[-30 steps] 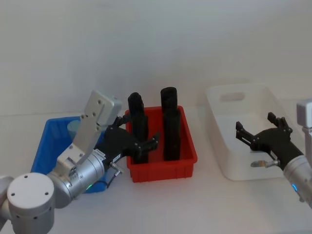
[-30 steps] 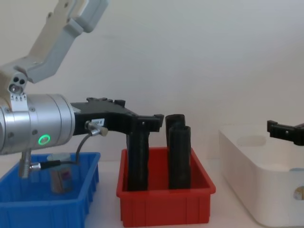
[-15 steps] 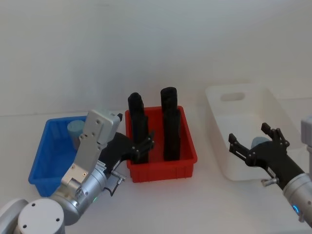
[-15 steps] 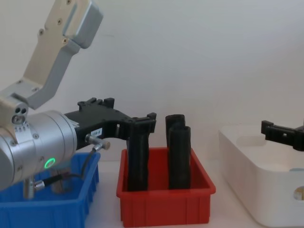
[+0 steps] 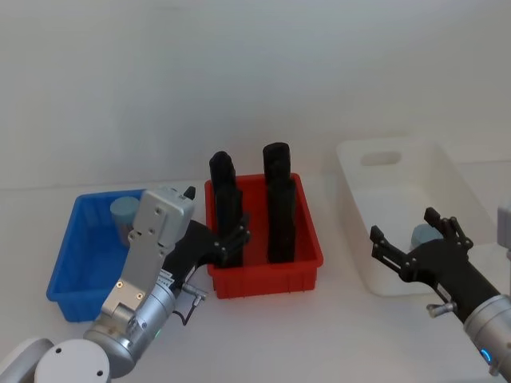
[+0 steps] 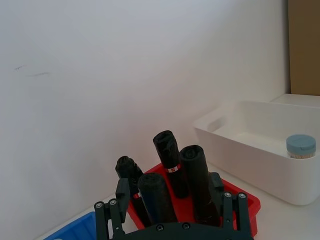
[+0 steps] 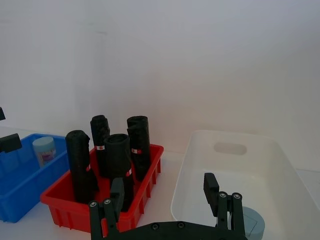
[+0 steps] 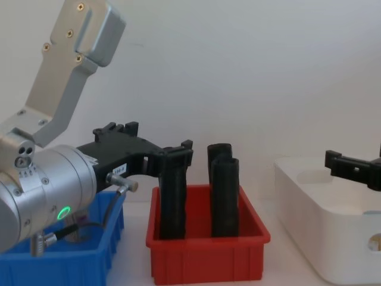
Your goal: Pick the cotton swabs from the blue box and place them into the white box.
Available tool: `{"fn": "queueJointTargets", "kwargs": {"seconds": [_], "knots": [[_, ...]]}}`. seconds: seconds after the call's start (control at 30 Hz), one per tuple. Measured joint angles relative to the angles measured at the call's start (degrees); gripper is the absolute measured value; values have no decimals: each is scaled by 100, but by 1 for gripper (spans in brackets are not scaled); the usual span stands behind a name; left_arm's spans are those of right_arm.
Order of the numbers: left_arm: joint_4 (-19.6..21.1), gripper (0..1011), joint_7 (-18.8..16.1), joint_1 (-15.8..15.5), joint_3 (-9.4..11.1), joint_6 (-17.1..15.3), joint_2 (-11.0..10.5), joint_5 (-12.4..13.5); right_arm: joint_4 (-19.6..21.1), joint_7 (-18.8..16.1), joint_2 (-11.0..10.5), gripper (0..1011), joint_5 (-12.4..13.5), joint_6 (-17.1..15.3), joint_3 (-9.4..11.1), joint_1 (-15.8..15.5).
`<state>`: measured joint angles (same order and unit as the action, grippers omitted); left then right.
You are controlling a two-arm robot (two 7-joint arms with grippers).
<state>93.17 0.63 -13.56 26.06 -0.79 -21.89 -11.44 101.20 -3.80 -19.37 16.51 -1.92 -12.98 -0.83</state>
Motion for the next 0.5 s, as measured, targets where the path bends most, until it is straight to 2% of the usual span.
{"fn": "queueJointTargets", "kwargs": {"seconds": [0.5], "knots": [[0,1000,-1,-3,-4,0,0,-4,-65,-68,28,1001,-30,9,7,52]]}}
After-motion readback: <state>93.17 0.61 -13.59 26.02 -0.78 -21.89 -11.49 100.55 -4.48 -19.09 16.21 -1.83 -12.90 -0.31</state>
